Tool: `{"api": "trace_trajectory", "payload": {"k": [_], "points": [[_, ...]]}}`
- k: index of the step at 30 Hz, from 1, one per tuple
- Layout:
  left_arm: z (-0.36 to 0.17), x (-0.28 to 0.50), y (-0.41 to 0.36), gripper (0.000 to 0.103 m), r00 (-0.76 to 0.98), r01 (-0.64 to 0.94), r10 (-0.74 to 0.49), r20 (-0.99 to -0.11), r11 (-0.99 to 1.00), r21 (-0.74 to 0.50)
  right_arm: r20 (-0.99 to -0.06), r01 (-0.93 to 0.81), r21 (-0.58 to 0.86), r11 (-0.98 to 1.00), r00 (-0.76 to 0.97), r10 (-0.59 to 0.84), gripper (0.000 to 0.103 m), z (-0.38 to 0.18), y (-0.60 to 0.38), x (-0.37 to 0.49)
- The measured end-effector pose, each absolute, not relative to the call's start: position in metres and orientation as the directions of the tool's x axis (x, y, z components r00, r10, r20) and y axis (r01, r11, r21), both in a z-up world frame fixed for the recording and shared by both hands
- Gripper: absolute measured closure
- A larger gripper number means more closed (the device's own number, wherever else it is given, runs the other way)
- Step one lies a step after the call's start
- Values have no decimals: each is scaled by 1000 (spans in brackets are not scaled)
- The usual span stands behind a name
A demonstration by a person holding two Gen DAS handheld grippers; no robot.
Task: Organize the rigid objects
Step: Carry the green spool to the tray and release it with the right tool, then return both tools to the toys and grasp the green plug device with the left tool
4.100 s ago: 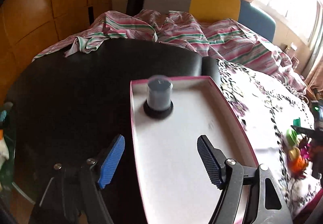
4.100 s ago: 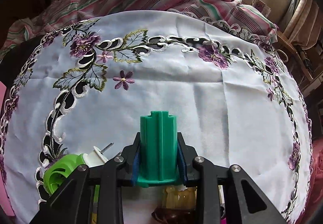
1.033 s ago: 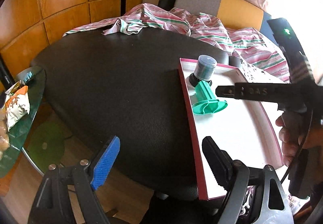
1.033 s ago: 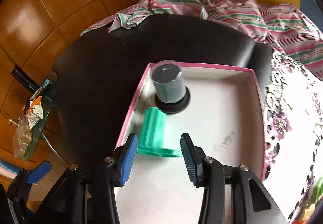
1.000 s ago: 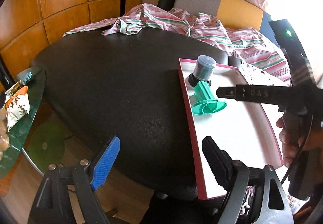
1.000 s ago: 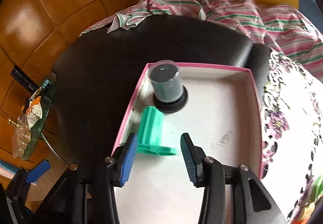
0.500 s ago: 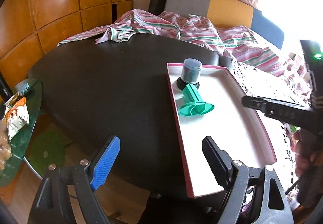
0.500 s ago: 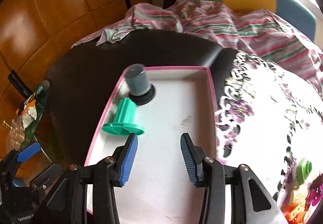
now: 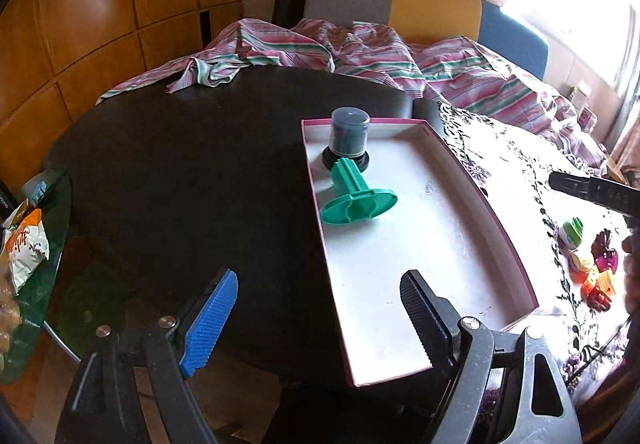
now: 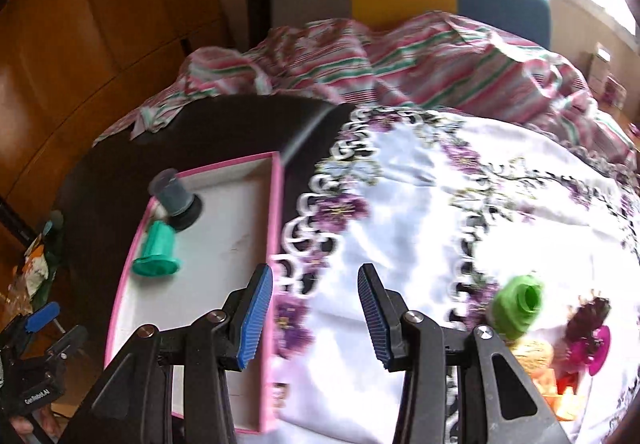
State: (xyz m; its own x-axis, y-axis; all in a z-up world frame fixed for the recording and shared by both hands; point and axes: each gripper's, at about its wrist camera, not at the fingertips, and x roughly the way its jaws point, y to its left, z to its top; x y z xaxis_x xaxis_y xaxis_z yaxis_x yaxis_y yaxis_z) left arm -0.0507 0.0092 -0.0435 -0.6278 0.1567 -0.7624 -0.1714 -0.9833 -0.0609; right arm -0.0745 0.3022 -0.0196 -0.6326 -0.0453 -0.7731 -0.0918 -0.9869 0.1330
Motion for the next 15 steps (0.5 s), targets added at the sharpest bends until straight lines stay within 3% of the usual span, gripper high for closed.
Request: {"api": "trace_trajectory", "payload": {"k": [15], "points": [[-34, -50, 53, 19, -594, -311, 263, -760, -947, -84, -731, -451, 145, -881, -649, 212, 58, -15, 445, -19]]}}
